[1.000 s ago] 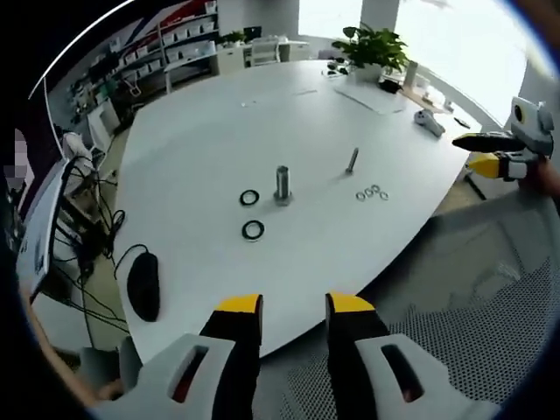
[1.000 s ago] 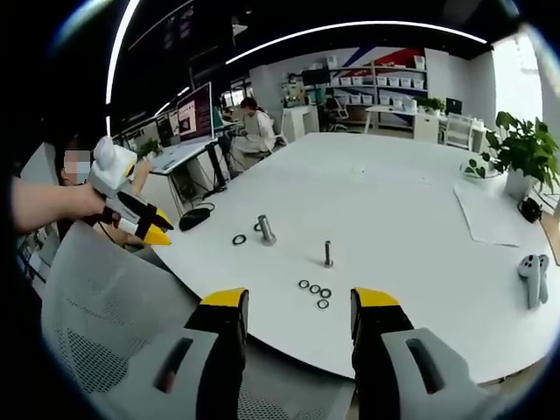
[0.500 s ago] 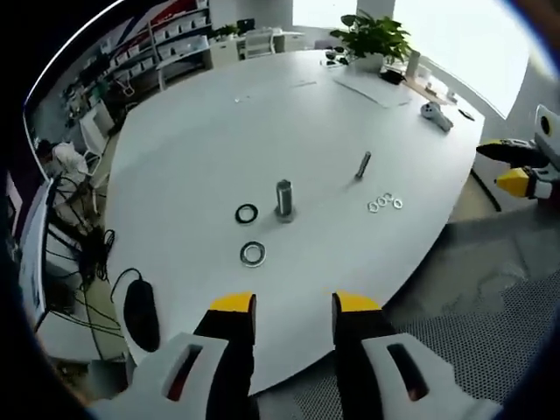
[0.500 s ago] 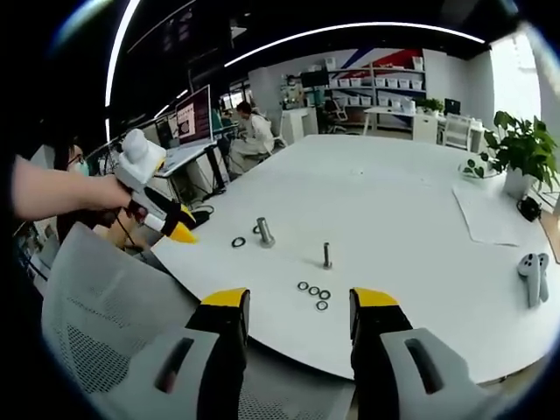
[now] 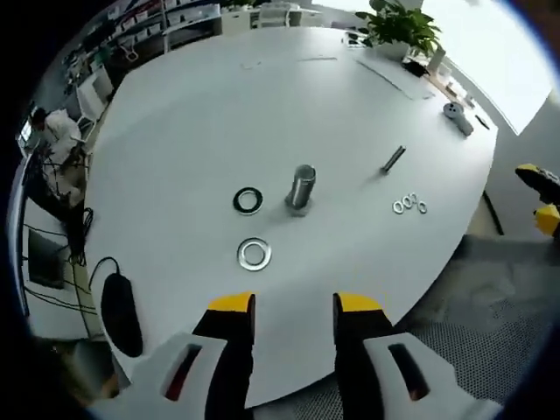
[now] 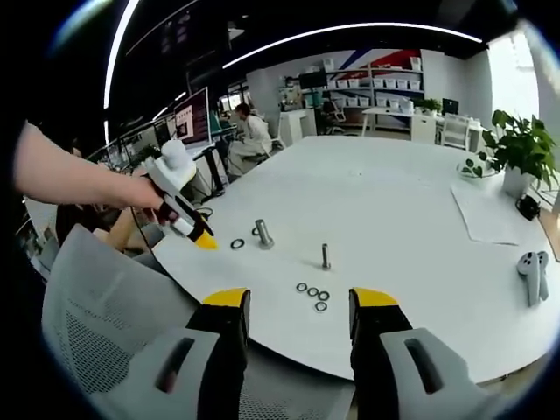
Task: Place the washer onto the threaded stud by aligning its center hole with the stud, sliding it down to the base, and recovering from edge contact or off-axis alignment until the washer reaches the visible bottom stop.
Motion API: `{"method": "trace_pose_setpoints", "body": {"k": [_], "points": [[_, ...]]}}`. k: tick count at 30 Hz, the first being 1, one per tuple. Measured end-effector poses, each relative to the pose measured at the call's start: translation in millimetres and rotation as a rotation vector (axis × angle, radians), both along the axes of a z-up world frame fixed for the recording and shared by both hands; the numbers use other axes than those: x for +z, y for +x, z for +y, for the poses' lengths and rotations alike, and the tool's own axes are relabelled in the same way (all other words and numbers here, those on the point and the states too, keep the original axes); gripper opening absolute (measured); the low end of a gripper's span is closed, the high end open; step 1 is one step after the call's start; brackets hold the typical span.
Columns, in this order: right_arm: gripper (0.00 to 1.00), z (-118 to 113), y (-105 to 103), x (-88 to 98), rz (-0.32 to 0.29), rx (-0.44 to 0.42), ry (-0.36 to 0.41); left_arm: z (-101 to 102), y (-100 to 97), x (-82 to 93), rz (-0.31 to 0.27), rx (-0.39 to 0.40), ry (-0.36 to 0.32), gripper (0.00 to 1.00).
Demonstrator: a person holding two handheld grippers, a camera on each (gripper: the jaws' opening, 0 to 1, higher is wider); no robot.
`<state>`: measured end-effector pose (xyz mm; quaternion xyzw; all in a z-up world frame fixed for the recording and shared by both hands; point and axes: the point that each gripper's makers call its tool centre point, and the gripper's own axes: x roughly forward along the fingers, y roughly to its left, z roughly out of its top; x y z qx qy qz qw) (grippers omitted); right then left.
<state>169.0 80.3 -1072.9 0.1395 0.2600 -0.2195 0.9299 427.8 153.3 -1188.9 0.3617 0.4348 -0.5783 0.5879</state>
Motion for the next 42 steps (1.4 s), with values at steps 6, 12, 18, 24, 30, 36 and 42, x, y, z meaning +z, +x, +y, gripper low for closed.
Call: {"method": "trace_pose_setpoints", "body": {"k": [6, 12, 18, 24, 30, 36, 42], "points": [[0.48, 0, 0, -2.1, 0.012, 0.007, 0.001, -7, 1.4, -12.0, 0.006, -0.012, 0.042, 0.36], [0.47, -2, -2, -3.3, 0.016, -0.004, 0.002, -5, 8.7, -28.1, -0.032, -0.012, 0.082, 0.37], [0.46, -4, -2, -4.6, 0.018, -0.011, 0.005, -28, 30.1, -51.7, -0.060, 0.010, 0.086, 0.36], [0.46, -4, -3, -3.6, 0.021, -0.016, 0.005, -30, 31.1, -56.8, -0.082, -0.049, 0.104, 0.37], [0.46, -3, -3, -6.3, 0.030, -0.011, 0.004, -31, 27.0, -58.2, -0.074, -0.051, 0.126, 0.36], [0.45, -3, -3, -4.3, 0.028, -0.013, 0.006, -31, 28.8, -57.8, -0.067, -0.015, 0.135, 0.34], [0.45, -3, -3, -6.2, 0.033, -0.014, 0.007, -31, 29.9, -54.6, -0.068, 0.008, 0.144, 0.33]]}}
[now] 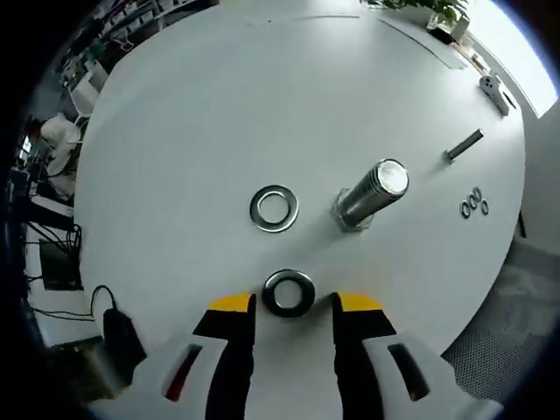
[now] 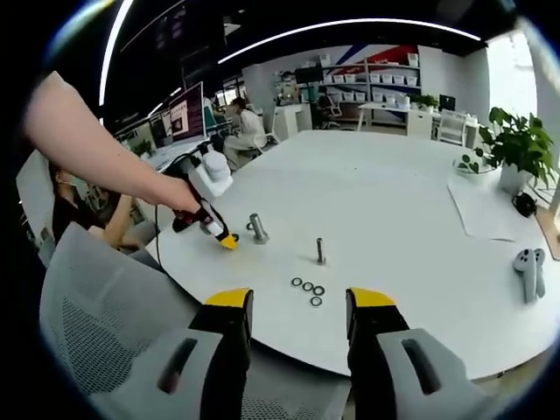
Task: Place the washer onto the threaded stud by aligning its center hole with the stud, sliding it down to the base, and recovering from edge contact or off-axis alignment until the washer reaches the visible bottom stop.
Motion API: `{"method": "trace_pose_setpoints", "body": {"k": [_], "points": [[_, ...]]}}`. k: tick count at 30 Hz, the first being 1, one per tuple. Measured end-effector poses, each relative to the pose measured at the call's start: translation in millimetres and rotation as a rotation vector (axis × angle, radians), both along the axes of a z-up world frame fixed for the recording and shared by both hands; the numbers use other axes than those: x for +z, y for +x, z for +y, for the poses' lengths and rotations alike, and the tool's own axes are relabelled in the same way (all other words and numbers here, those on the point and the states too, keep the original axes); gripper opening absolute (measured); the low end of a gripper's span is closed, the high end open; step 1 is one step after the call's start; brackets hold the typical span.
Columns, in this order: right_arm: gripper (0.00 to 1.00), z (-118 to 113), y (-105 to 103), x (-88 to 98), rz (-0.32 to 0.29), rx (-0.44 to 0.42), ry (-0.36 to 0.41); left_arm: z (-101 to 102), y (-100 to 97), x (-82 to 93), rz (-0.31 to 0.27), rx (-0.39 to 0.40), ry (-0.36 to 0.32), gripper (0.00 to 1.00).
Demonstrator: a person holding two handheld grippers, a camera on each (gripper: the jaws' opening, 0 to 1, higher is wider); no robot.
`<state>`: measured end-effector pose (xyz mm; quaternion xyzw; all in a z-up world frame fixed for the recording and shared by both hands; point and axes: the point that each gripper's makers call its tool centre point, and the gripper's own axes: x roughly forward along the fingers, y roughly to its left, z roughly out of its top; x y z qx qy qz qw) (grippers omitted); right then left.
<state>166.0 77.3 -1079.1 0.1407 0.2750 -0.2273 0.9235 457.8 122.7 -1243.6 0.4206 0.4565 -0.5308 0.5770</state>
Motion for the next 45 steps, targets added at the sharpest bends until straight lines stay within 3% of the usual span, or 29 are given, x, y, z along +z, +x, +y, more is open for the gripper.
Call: {"method": "trace_pose_setpoints", "body": {"k": [10, 15, 23, 32, 45], "points": [[0.45, 0, 0, 1.5, -0.002, -0.005, 0.000, 1, 4.6, 3.1, -0.002, 0.012, 0.010, 0.27], [0.45, 0, 0, -0.6, 0.005, 0.000, -0.001, -3, 2.8, 2.4, -0.003, -0.048, -0.010, 0.22], [0.45, 1, 0, 0.1, 0.009, 0.002, 0.000, -4, 7.4, -1.1, -0.003, -0.039, -0.003, 0.21], [0.45, 2, 0, 2.1, 0.000, -0.001, 0.000, 5, -2.1, -0.2, 0.002, -0.137, 0.047, 0.21], [0.45, 2, 0, 3.2, -0.003, -0.001, -0.001, 8, -10.3, 5.6, 0.007, -0.137, 0.051, 0.23]]}}
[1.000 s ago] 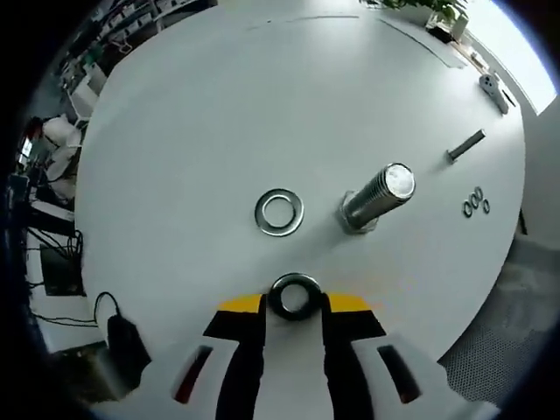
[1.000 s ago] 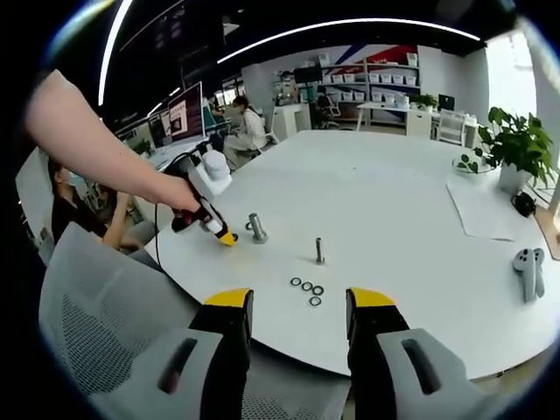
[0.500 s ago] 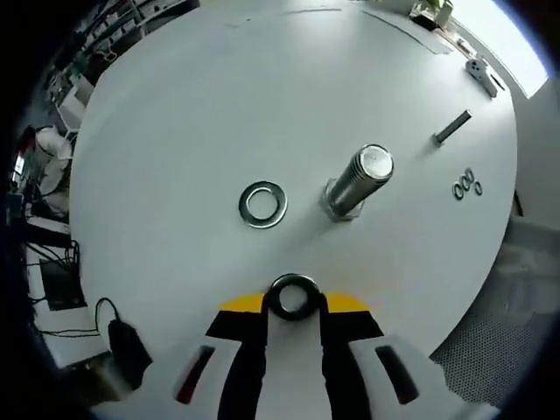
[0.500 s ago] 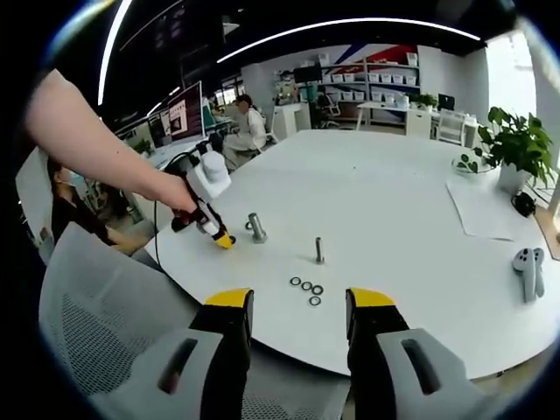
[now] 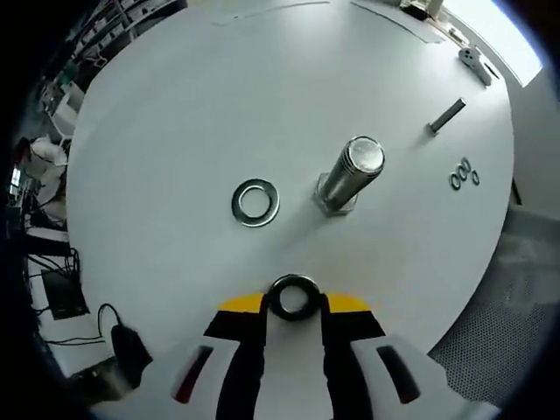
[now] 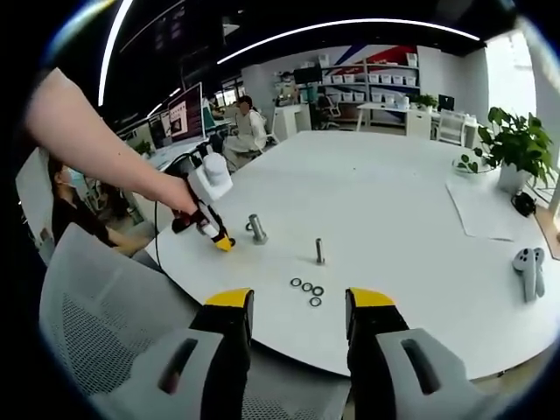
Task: Place the washer onto the threaded stud by aligning its center hole with the stud, sliding it down to the base, and recovering from edge contact or off-axis alignment until the washer reaches the visible bottom stop.
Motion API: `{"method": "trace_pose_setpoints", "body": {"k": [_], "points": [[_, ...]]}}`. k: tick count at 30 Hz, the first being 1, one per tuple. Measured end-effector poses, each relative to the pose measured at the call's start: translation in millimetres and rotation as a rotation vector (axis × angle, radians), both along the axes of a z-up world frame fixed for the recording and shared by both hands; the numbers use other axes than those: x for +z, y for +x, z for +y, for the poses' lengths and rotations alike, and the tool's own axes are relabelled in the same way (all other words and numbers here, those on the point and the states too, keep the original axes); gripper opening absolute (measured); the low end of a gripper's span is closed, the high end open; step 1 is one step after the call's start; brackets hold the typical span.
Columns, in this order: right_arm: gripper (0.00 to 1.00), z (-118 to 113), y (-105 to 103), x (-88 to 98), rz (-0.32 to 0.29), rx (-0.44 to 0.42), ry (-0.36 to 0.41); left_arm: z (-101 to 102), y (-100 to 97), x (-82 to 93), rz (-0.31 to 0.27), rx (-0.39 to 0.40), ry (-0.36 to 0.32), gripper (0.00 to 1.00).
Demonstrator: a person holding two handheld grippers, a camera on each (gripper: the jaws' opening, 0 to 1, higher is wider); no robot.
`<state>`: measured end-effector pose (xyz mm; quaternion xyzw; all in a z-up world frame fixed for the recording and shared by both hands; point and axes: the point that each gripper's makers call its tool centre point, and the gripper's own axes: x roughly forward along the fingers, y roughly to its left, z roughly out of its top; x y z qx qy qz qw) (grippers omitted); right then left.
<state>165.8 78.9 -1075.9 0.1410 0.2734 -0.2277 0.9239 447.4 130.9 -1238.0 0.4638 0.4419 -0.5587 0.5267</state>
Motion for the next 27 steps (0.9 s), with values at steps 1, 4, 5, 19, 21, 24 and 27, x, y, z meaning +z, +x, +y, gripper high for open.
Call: {"method": "trace_pose_setpoints", "body": {"k": [1, 4, 5, 19, 21, 24, 27], "points": [[0.45, -1, 0, -1.2, -0.001, 0.000, 0.000, 0, -1.3, 0.3, 0.008, 0.001, -0.005, 0.25], [0.45, -1, 1, -2.5, 0.001, 0.002, 0.000, -2, 2.1, -3.9, 0.002, -0.025, -0.001, 0.26], [0.45, 0, 1, -1.3, 0.000, 0.004, 0.000, -2, 3.9, -4.3, 0.002, -0.018, -0.001, 0.26], [0.44, 0, 1, -1.0, 0.001, 0.003, -0.001, -1, 7.3, -4.5, -0.003, -0.063, -0.008, 0.22], [0.44, 0, 1, -2.1, 0.000, 0.002, 0.000, -1, 6.5, -4.9, -0.009, -0.062, -0.004, 0.21], [0.44, 0, 1, -0.7, 0.002, 0.003, -0.001, 1, 2.5, -2.0, -0.008, -0.058, -0.005, 0.21], [0.44, 0, 1, -1.2, 0.003, 0.005, -0.002, 3, 0.9, 0.6, 0.004, -0.046, -0.017, 0.20]]}}
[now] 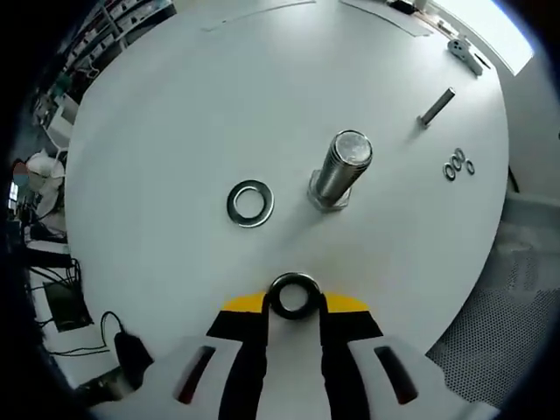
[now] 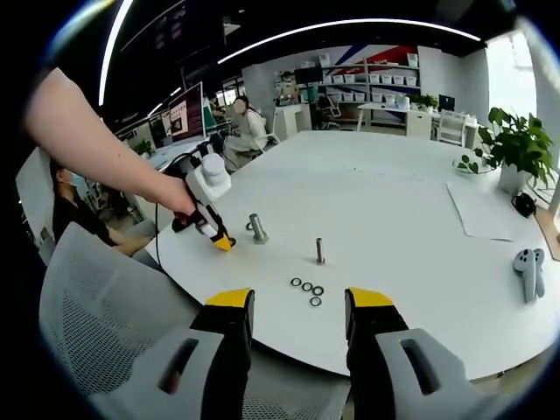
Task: Place the washer onto the threaded stud by aligning its center hole with the stud, sliding it down to the base, and recovering from edge contact or off-axis alignment until the washer reaches the visible bottom stop.
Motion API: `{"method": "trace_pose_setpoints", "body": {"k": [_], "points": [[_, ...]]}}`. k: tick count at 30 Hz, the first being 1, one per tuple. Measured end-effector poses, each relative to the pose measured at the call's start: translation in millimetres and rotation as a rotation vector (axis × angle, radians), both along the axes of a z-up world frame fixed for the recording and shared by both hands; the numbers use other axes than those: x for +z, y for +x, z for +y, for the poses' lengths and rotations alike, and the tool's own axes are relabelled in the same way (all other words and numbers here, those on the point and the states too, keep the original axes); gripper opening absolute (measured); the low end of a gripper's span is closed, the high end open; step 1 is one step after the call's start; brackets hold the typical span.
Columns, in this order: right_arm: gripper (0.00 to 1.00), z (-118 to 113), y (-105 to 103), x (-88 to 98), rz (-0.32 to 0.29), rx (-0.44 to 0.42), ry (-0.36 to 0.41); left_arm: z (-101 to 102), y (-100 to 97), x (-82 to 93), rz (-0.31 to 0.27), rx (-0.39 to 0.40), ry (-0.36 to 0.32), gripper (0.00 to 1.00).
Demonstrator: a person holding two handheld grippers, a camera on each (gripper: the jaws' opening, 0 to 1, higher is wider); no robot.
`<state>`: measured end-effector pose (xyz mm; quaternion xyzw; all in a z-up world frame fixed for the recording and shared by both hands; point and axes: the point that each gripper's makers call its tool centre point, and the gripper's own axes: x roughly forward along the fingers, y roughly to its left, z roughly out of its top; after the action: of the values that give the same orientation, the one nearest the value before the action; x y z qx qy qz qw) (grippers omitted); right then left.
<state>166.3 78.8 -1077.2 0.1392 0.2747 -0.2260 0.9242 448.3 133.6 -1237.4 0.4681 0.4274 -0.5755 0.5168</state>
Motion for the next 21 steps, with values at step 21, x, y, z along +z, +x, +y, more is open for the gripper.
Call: {"method": "trace_pose_setpoints", "body": {"k": [21], "points": [[0.44, 1, 0, -1.7, 0.006, 0.006, 0.001, -6, 3.8, -6.2, -0.004, 0.008, 0.018, 0.21]]}}
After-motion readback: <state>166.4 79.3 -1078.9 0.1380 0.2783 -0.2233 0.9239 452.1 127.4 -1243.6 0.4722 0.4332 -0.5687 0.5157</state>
